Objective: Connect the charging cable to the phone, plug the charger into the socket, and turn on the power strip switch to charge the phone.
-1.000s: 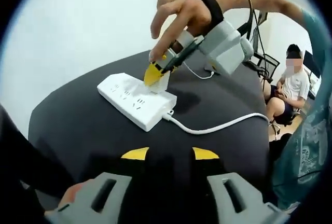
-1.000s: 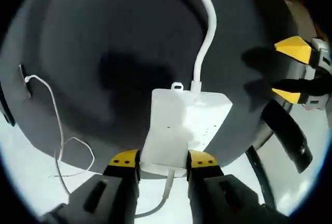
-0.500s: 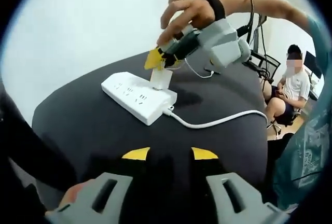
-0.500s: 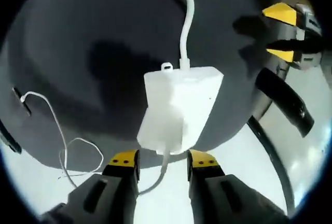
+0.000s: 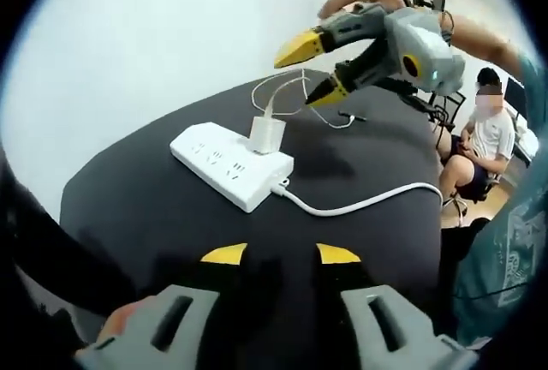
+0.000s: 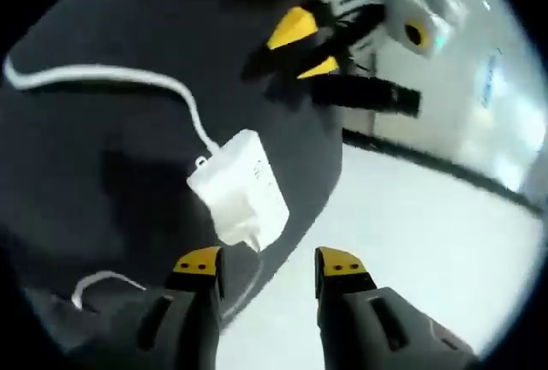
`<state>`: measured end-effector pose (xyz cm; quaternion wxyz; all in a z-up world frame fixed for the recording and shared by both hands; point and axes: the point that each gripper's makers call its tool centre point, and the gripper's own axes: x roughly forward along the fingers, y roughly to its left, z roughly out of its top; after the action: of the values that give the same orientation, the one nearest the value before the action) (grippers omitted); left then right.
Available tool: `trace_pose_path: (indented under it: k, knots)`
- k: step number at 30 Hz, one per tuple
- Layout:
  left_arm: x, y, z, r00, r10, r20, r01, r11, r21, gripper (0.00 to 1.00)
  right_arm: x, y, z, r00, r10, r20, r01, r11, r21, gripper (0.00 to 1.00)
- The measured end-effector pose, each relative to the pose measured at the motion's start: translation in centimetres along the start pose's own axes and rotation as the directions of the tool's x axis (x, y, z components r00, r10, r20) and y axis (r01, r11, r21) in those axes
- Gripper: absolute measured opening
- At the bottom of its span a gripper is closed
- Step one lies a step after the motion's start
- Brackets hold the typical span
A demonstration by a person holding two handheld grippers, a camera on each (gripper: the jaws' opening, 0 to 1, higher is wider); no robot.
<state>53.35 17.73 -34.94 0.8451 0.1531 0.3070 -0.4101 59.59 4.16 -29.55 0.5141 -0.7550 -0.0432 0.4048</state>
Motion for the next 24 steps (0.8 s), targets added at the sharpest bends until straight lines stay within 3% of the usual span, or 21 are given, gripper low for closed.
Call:
trace_pose_path:
  k: [1, 3, 5, 6, 7, 8, 9, 10, 11, 12, 13, 15, 16, 17, 18, 19, 20, 23, 24]
  knots:
    - [-0.2, 0.0, 0.0, 1.000, 0.002, -0.003, -0.002, 1.000, 0.007, 0.29, -0.4, 0.1, -0.2, 1.000, -0.020, 0.003, 0.020, 0.998, 0.065, 0.41]
    - [-0.6, 0.2, 0.3, 1.000, 0.020, 0.002, -0.020, 0.999, 0.035, 0.31, -1.3, 0.3, -0.5, 0.997, -0.071, 0.018, 0.064, 0.969, 0.240, 0.41]
    - [-1.1, 0.6, 0.5, 0.999, 0.034, 0.008, -0.034, 0.998, 0.052, 0.34, -2.0, 0.1, -1.0, 0.990, -0.137, 0.022, 0.117, 0.912, 0.394, 0.40]
    - [-1.4, 0.6, 0.6, 0.999, 0.037, 0.010, -0.038, 0.998, 0.053, 0.34, -2.1, -0.2, -1.3, 0.986, -0.164, 0.016, 0.137, 0.872, 0.470, 0.40]
    - [-1.6, 0.8, 0.7, 0.999, 0.039, 0.011, -0.039, 0.998, 0.050, 0.34, -2.4, -0.2, -1.5, 0.979, -0.202, 0.017, 0.154, 0.796, 0.586, 0.40]
    - [-1.8, 0.8, 0.7, 0.999, 0.038, 0.010, -0.038, 0.998, 0.047, 0.33, -2.5, -0.3, -1.3, 0.973, -0.228, 0.029, 0.155, 0.740, 0.654, 0.40]
    - [-2.1, 0.8, 0.8, 0.999, 0.036, 0.010, -0.036, 0.999, 0.038, 0.32, -2.6, -0.2, -1.0, 0.966, -0.254, 0.051, 0.132, 0.649, 0.749, 0.40]
    - [-2.4, 1.0, 0.8, 0.999, 0.037, 0.012, -0.037, 0.999, 0.033, 0.32, -2.6, -0.3, -0.5, 0.955, -0.288, 0.075, 0.109, 0.573, 0.812, 0.38]
    - [-2.6, 1.0, 0.9, 0.999, 0.038, 0.018, -0.038, 0.999, 0.025, 0.32, -2.6, -0.1, 0.3, 0.939, -0.324, 0.118, 0.042, 0.448, 0.893, 0.35]
    - [-2.8, 1.0, 0.9, 0.999, 0.038, 0.020, -0.039, 0.999, 0.021, 0.32, -2.4, 0.1, 0.9, 0.926, -0.346, 0.153, -0.023, 0.354, 0.935, 0.33]
    - [-3.0, 1.0, 0.8, 0.999, 0.040, 0.020, -0.040, 0.999, 0.019, 0.32, -1.9, 0.2, 0.8, 0.913, -0.386, 0.133, -0.048, 0.222, 0.974, 0.32]
    - [-3.3, 1.0, 0.8, 0.999, 0.045, 0.021, -0.045, 0.999, 0.017, 0.31, -0.7, 0.6, 0.1, 0.897, -0.430, 0.100, -0.071, 0.082, 0.994, 0.32]
    - [-3.4, 1.0, 0.7, 0.999, 0.044, 0.021, -0.045, 0.999, 0.018, 0.31, -0.3, 0.7, -0.2, 0.896, -0.437, 0.083, -0.064, 0.057, 0.996, 0.32]
    - [-3.6, 0.9, 0.7, 0.999, 0.043, 0.020, -0.044, 0.999, 0.017, 0.31, 0.6, 1.0, -1.2, 0.894, -0.447, 0.031, -0.048, -0.027, 0.998, 0.33]
    - [-3.7, 0.9, 0.7, 0.999, 0.045, 0.019, -0.045, 0.999, 0.020, 0.31, 1.3, 0.9, -1.9, 0.890, -0.456, 0.015, -0.059, -0.082, 0.995, 0.33]
    - [-3.8, 0.8, 0.7, 0.999, 0.047, 0.018, -0.047, 0.999, 0.026, 0.31, 1.8, 1.0, -2.5, 0.887, -0.462, -0.002, -0.062, -0.123, 0.990, 0.33]
    - [-3.9, 0.8, 0.6, 0.999, 0.049, 0.015, -0.049, 0.998, 0.033, 0.31, 2.2, 0.7, -3.3, 0.867, -0.496, -0.039, -0.063, -0.188, 0.980, 0.32]
    - [-4.3, 0.6, 0.4, 0.999, 0.049, 0.002, -0.049, 0.998, 0.049, 0.31, 2.9, 0.5, -4.3, 0.846, -0.529, -0.069, -0.092, -0.272, 0.958, 0.31]
    - [-4.4, 0.5, 0.3, 0.999, 0.049, -0.002, -0.049, 0.997, 0.054, 0.31, 3.1, 0.4, -4.4, 0.842, -0.536, -0.065, -0.099, -0.271, 0.957, 0.30]
